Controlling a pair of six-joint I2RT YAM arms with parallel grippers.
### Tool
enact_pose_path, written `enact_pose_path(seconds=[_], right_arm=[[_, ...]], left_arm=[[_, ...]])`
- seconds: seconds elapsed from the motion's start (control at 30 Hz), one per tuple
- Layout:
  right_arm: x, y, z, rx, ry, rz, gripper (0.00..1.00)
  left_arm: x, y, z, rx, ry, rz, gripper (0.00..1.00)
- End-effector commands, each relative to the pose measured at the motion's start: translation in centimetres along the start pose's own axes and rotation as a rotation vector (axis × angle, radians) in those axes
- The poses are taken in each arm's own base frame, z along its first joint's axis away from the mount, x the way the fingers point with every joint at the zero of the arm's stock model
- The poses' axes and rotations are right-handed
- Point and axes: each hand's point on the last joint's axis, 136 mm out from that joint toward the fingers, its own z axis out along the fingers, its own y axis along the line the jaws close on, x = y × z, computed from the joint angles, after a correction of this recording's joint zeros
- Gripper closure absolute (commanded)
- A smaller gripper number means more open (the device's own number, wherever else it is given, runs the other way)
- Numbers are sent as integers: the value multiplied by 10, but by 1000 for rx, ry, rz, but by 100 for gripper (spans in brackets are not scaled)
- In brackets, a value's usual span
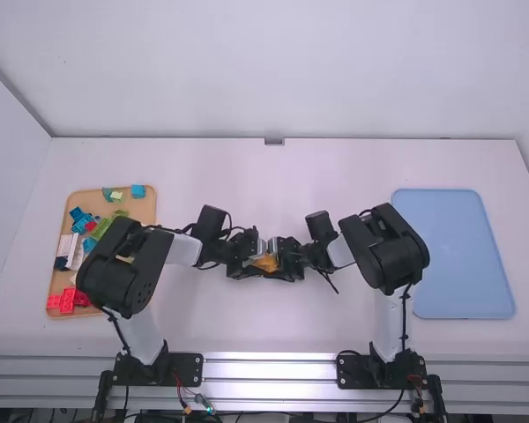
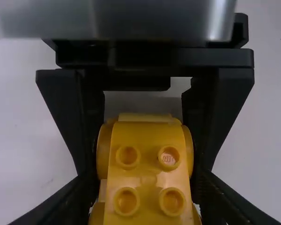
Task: Assemble lego blocks to make yellow taxi
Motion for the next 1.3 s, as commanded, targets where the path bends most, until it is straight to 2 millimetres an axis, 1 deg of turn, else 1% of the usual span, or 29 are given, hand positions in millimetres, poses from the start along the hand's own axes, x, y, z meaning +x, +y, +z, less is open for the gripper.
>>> enact_pose_path(seconds=[0.0,0.07,0.17,0.2,0.23,0.3,0.33,0.37,0.4,0.43,0.47,0.5,0.53,0.57,0.6,0.67,0.7,0.73,0.8,0.83,0.87,0.9,0.93,1.0,1.1,1.13,1.17,1.23,1.27], right_arm=[[12,0,1,18,48,22,40],[12,0,1,18,48,21,40],[12,0,1,17,48,22,40],[12,0,1,17,48,22,40],[12,0,1,18,48,22,40],[9,-2,0,22,42,23,39],[8,-3,0,26,41,27,39],[4,-7,-3,40,40,39,38],[1,-10,-7,51,39,48,38],[-4,-16,-14,79,44,64,40],[-6,-19,-16,90,47,64,40],[-11,-30,-30,143,68,70,41],[-17,-43,-47,212,95,83,44],[-20,-52,-61,268,116,98,45],[-21,-59,-72,307,130,106,46],[-21,-79,-112,451,189,146,49],[-19,-89,-142,546,226,177,53],[-18,-91,-151,574,236,191,53],[-9,-102,-202,733,281,271,54],[1,-106,-247,863,305,343,54],[5,-107,-262,906,308,371,54],[11,-107,-287,976,310,415,53],[23,-104,-321,1076,307,493,53],[45,-95,-368,1207,288,616,50],[81,-75,-417,1346,247,793,49],[94,-68,-428,1381,230,850,48],[100,-66,-432,1394,223,875,47],[129,-56,-444,1435,194,979,44],[133,-54,-444,1438,191,991,44]], left_arm=[[-13,2,-10,-22,-24,29,36],[-18,5,-16,-47,-13,42,32],[-20,16,-31,-113,21,41,6],[-21,20,-40,-138,25,34,1],[-22,23,-48,-157,23,26,0],[-26,34,-79,-224,-1,-12,1],[-27,36,-84,-235,-8,-18,1],[-27,46,-103,-291,-29,-69,1],[-28,51,-113,-318,-49,-101,1],[-29,59,-130,-364,-82,-160,1],[-29,62,-135,-376,-92,-173,1],[-28,71,-153,-426,-127,-235,1],[-25,79,-169,-474,-155,-289,1],[-22,86,-178,-509,-169,-328,1],[-21,89,-183,-526,-177,-346,1],[-17,96,-196,-565,-199,-384,1],[-16,98,-200,-580,-205,-396,1],[-16,98,-201,-583,-206,-394,1],[-17,100,-203,-591,-207,-379,1],[-18,101,-202,-593,-209,-370,1],[-19,101,-202,-593,-210,-366,1],[-19,102,-203,-599,-208,-360,1],[-18,105,-205,-619,-198,-362,1],[-15,109,-208,-648,-182,-358,1],[-13,114,-212,-680,-177,-370,1],[-13,116,-213,-693,-179,-382,1],[-13,117,-214,-700,-181,-389,1],[-15,119,-216,-705,-193,-386,1],[-16,119,-216,-706,-194,-384,1]])
